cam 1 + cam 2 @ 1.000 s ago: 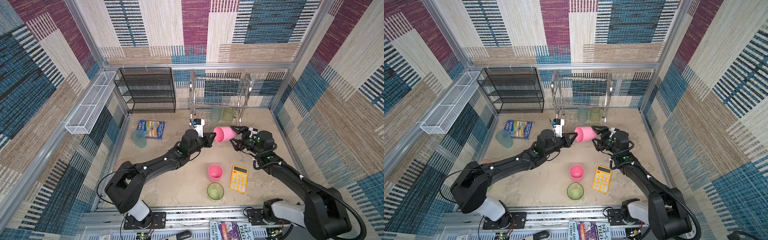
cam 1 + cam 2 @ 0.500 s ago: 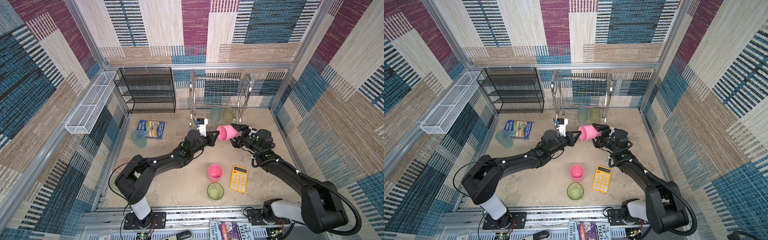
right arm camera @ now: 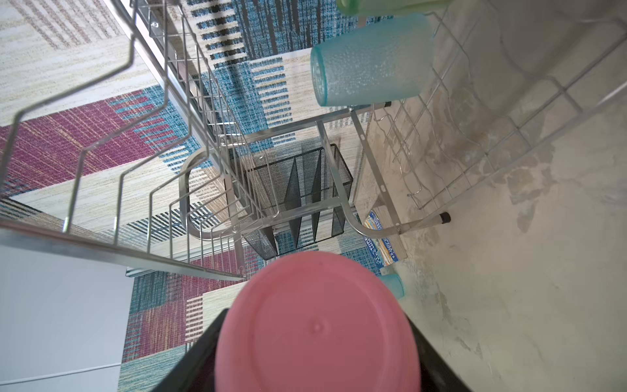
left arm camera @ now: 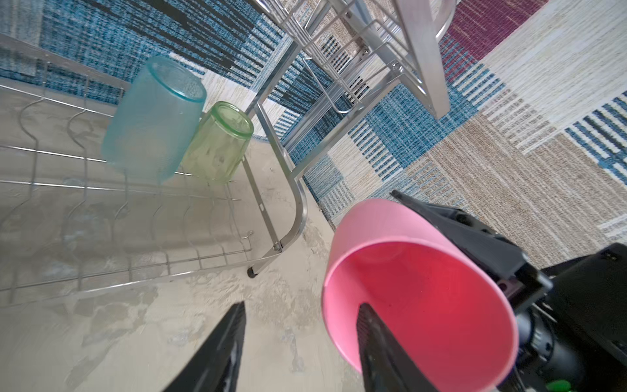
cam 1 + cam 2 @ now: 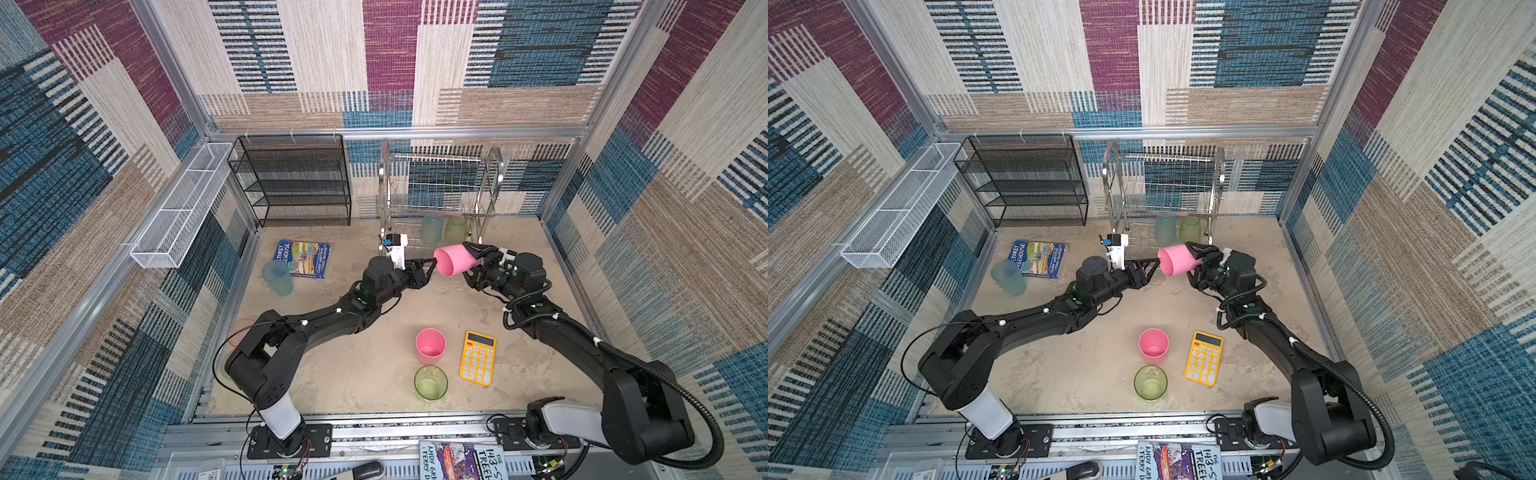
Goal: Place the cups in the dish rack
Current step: 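Open the left gripper and draw it back while right gripper carries cup toward rack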
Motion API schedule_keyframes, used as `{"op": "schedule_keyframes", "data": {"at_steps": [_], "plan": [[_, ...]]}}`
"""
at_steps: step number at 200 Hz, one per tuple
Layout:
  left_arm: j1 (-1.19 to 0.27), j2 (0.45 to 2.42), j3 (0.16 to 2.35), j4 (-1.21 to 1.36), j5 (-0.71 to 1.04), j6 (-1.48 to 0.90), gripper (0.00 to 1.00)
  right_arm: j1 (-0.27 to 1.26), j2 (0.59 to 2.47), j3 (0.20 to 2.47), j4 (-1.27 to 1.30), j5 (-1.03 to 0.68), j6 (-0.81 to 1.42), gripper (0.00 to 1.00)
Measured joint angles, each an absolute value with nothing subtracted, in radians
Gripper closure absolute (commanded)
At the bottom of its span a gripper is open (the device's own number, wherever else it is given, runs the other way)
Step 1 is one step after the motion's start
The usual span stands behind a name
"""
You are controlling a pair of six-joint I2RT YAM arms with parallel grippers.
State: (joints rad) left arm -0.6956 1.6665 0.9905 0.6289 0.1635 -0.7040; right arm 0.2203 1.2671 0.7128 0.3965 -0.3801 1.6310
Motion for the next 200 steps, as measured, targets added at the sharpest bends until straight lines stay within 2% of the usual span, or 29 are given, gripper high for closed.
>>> {"op": "schedule_keyframes", "data": {"at_steps": [31, 77, 113, 149, 200], "plan": [[-0.654, 1.584, 1.018, 0.378, 0.120, -0.704, 0.34, 0.253, 1.233, 0.754, 0.318, -0.282, 1.493, 0.43], [-0.562, 1.423, 1.030, -0.014, 0.056, -0.704, 0.16, 0.348, 1.225, 0.782, 0.262, -0.088, 1.255, 0.41], [-0.490, 1.335, 1.124, -0.299, 0.051, -0.650, 0.04, 0.425, 1.271, 0.801, 0.279, 0.057, 1.052, 0.40], [-0.460, 1.306, 1.250, -0.507, 0.083, -0.520, 0.00, 0.504, 1.349, 0.851, 0.344, 0.167, 0.841, 0.40], [-0.426, 1.275, 1.308, -0.637, 0.094, -0.363, 0.01, 0.602, 1.508, 0.917, 0.469, 0.280, 0.556, 0.40]]}}
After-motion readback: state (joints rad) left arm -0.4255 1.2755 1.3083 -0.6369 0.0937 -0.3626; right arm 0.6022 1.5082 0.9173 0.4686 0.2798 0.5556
